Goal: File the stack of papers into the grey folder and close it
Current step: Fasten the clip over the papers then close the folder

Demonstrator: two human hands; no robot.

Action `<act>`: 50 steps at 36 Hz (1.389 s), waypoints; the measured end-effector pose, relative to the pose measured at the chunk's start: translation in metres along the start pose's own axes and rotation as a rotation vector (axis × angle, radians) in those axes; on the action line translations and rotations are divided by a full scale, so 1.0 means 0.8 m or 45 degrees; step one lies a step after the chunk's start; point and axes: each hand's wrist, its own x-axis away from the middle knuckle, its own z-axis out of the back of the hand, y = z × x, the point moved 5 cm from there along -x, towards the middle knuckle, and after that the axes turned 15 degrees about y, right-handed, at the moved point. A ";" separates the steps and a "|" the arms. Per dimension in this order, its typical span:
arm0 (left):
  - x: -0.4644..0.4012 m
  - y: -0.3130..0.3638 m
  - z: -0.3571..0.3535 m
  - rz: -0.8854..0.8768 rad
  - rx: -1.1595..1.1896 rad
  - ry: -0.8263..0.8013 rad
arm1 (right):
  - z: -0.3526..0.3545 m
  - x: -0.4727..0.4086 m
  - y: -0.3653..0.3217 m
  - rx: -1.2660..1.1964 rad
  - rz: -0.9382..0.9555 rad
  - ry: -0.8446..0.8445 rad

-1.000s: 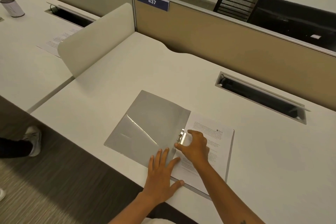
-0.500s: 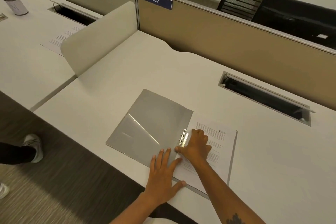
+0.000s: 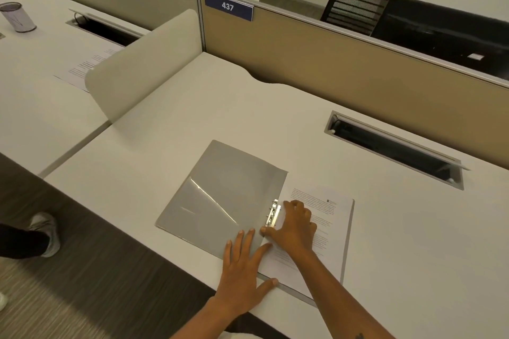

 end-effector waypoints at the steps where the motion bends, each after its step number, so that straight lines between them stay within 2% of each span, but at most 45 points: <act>1: -0.001 0.001 0.000 -0.004 0.000 0.000 | -0.002 0.001 0.003 -0.029 0.005 -0.007; 6: -0.006 0.001 0.009 -0.002 0.001 -0.050 | -0.004 0.013 0.039 -0.320 -0.004 0.078; 10: -0.020 -0.010 0.033 0.057 0.089 -0.019 | 0.001 0.036 0.079 -0.345 -0.003 0.134; 17: -0.056 -0.096 0.099 0.417 0.176 0.299 | 0.002 0.078 0.139 -0.223 0.059 0.151; 23: -0.072 -0.190 0.139 0.742 0.022 0.372 | 0.004 0.102 0.161 -0.208 0.159 0.190; 27: -0.077 -0.215 0.158 0.886 0.013 0.392 | 0.002 0.112 0.168 -0.205 0.189 0.234; 36: -0.091 -0.229 0.165 0.982 0.183 0.381 | 0.000 0.116 0.167 -0.225 0.222 0.309; 41: -0.097 -0.225 0.189 1.036 0.407 0.391 | 0.002 0.115 0.168 -0.228 0.196 0.292; 50: -0.116 -0.142 0.274 0.855 0.477 0.309 | 0.005 0.112 0.168 -0.222 0.201 0.242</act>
